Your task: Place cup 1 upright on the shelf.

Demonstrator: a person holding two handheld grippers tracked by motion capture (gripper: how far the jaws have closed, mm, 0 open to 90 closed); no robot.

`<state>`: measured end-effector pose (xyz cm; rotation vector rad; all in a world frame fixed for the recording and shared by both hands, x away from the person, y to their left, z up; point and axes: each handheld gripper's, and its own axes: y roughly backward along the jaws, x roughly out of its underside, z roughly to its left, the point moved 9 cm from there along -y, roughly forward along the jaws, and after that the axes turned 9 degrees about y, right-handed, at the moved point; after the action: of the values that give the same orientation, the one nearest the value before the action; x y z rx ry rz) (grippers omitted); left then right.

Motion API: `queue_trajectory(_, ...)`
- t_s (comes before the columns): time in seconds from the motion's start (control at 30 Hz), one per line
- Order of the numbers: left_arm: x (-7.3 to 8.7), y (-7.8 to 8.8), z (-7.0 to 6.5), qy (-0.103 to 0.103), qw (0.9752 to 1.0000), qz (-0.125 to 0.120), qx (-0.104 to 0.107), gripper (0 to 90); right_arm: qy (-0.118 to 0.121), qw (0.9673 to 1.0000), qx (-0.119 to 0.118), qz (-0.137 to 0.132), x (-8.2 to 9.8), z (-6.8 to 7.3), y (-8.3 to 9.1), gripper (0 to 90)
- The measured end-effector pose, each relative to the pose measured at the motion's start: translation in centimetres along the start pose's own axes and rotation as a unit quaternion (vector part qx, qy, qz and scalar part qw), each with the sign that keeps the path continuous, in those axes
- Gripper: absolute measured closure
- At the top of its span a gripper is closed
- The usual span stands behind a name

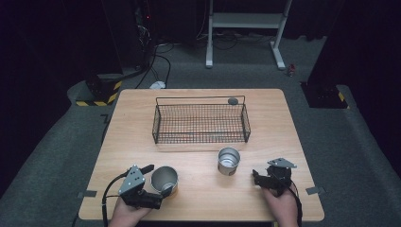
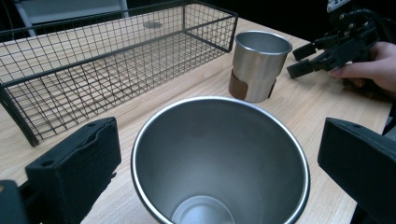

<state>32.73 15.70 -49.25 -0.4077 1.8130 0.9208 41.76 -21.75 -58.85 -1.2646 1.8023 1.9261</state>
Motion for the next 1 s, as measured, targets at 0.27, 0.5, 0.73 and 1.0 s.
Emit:
queue_trajectory(0.27,0.8,-0.1,-0.2,-0.003,1.0000,0.004,0.004,0.3,0.001,1.0000,0.000,0.000,0.0,0.0,0.0,12.3)
queue_trajectory(0.5,1.5,-0.6,0.0,-0.004,0.9999,0.012,-0.002,0.5,0.001,1.0000,0.000,-0.001,0.0,0.0,0.0,12.7)
queue_trajectory(0.73,2.1,-1.1,0.2,-0.002,0.9998,0.018,-0.004,0.6,0.001,1.0000,0.000,-0.001,0.0,0.0,0.0,12.7)
queue_trajectory(1.0,2.6,-1.8,0.6,-0.004,0.9996,0.027,-0.008,0.6,0.005,1.0000,-0.001,-0.002,0.0,0.0,0.0,12.7)
